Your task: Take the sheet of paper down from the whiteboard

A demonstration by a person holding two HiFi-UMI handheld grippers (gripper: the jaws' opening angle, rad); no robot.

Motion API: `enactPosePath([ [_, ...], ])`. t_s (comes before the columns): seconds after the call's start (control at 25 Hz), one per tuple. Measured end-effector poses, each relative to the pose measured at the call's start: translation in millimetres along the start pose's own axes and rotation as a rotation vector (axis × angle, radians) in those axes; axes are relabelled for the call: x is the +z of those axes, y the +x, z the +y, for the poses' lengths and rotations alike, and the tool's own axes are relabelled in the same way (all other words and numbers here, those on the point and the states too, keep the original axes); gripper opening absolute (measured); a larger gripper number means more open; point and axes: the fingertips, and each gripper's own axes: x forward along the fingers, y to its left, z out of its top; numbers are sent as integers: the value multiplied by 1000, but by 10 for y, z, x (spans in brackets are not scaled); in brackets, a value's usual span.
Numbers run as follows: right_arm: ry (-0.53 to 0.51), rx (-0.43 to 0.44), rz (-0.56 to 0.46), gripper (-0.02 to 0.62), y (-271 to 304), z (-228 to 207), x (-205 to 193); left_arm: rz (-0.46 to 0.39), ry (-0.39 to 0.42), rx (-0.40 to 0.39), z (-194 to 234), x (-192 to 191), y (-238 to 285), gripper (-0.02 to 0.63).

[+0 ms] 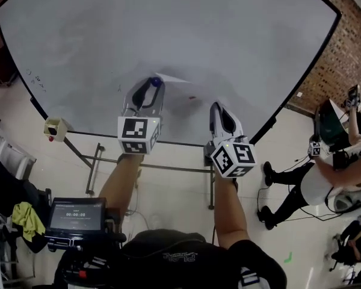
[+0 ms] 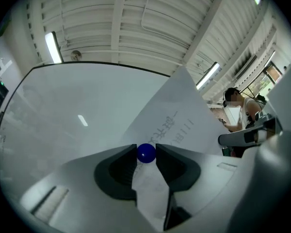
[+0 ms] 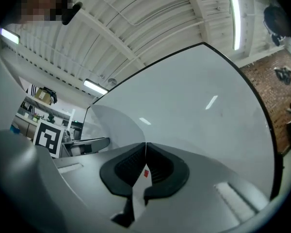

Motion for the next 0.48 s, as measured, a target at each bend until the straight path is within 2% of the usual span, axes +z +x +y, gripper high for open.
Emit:
enactPosePath([
  [0.28, -8, -6, 39, 14, -662, -154, -103, 89, -51, 94, -353, -344, -697, 123],
  [0.48, -24, -38, 49, 14, -1488, -416, 62, 138, -67, 142, -904, -332, -1388, 123],
])
